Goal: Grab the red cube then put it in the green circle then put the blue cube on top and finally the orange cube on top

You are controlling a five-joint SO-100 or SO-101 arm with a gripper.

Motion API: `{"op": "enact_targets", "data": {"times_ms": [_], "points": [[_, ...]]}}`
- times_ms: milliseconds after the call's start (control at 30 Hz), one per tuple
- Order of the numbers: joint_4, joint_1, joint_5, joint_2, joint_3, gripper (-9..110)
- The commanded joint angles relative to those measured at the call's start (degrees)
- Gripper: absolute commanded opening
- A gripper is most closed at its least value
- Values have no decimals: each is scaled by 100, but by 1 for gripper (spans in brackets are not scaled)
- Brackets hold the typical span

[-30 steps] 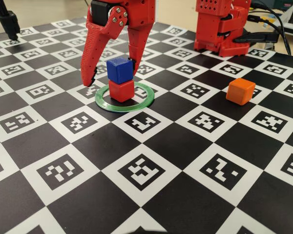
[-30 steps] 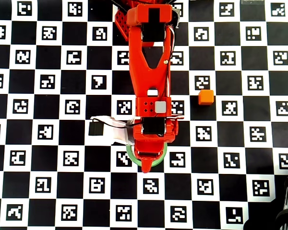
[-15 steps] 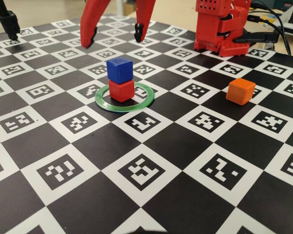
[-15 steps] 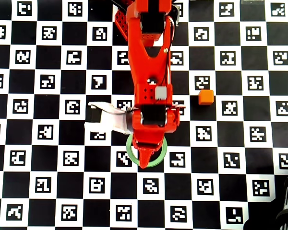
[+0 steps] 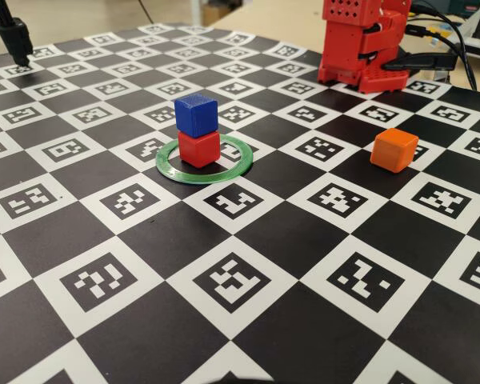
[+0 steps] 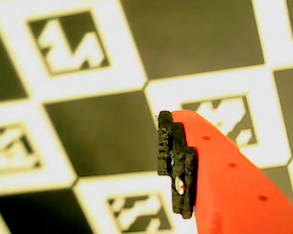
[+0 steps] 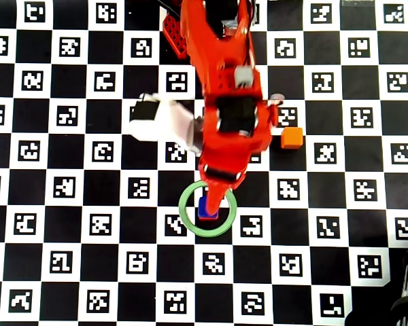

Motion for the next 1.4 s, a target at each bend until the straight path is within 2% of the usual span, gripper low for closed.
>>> {"op": "enact_targets", "data": {"times_ms": [0, 267, 600, 767, 1367], "points": [[492, -404, -26, 932, 62, 42], [598, -1758, 615, 1336, 492, 42], [527, -3190, 1573, 571, 562, 40], [202, -3217, 1679, 343, 738, 40], [-1916, -3393, 1802, 281, 3111, 43]]}}
